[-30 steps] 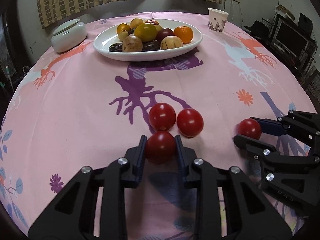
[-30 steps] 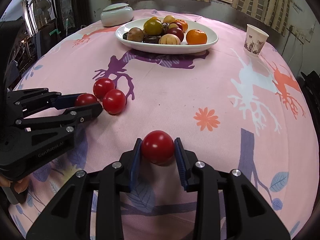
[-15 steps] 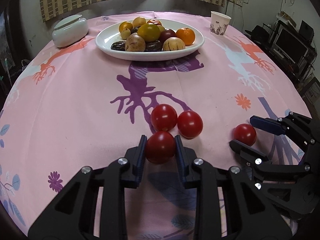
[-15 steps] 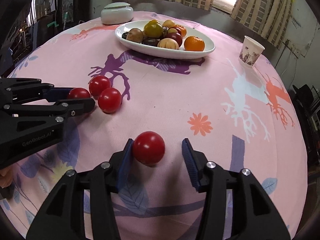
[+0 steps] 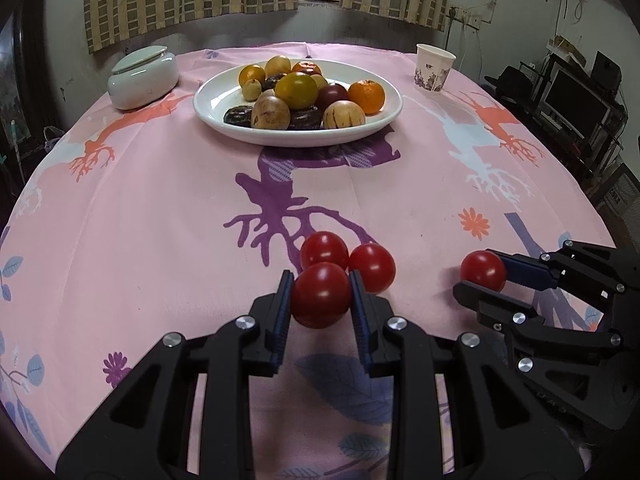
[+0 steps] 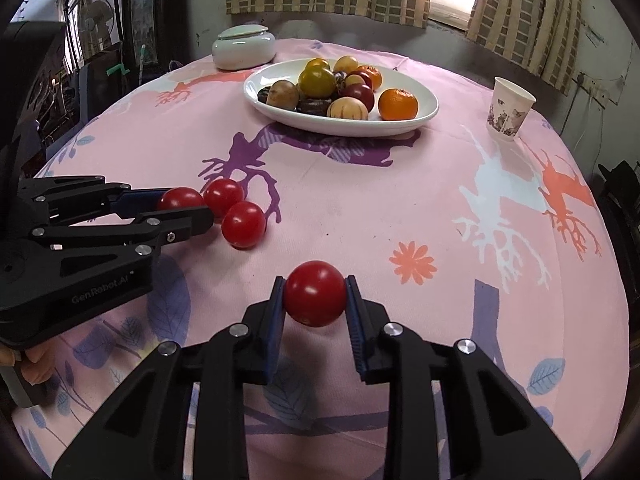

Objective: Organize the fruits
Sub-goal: 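Carry both cherry tomatoes onto the white plate and open both grippers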

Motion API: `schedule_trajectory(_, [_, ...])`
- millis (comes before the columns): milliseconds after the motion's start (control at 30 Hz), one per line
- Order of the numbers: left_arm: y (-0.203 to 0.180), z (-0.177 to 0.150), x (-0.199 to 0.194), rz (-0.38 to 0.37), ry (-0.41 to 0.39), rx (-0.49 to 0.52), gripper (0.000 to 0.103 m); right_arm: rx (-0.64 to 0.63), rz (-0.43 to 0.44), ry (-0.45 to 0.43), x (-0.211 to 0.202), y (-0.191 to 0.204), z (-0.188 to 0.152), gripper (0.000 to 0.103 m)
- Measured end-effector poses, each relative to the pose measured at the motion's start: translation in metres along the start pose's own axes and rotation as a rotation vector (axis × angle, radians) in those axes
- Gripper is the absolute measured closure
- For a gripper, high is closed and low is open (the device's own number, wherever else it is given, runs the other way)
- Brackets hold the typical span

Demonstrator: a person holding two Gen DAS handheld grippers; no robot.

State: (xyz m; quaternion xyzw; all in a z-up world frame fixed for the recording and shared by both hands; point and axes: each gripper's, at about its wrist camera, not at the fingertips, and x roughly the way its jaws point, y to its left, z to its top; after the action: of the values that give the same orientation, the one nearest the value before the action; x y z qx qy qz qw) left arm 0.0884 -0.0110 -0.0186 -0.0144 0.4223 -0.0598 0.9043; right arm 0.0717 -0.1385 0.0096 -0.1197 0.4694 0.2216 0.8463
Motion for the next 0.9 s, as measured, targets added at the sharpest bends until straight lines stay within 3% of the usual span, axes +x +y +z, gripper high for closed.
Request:
schedule_trajectory(233, [0.008, 0.009, -0.011, -0.024, -0.009, -0.052, 0.075, 0.058, 0.05, -0.099, -0.019, -0.009, 0.008, 0.074])
schedule_trajectory(367, [0.005, 0.019, -0.029, -0.027, -0.043, 0.003, 0.075, 0.124, 0.093, -0.141, -0.033, -0.019, 0.02, 0.074])
schedule_trajectory(600, [0.031, 0.068, -0.034, -0.018, -0.062, -0.017, 0.075, 0.152, 0.12, -0.175, -0.045, -0.038, 0.069, 0.074])
schedule_trajectory(800, [0.059, 0.127, 0.002, 0.04, -0.074, -0.086, 0.075, 0.13, 0.051, -0.216, -0.013, -0.046, 0.128, 0.073])
schedule_trajectory(900, [0.069, 0.143, 0.023, 0.055, -0.059, -0.107, 0.075, 0.129, 0.032, -0.187, 0.017, -0.051, 0.147, 0.073])
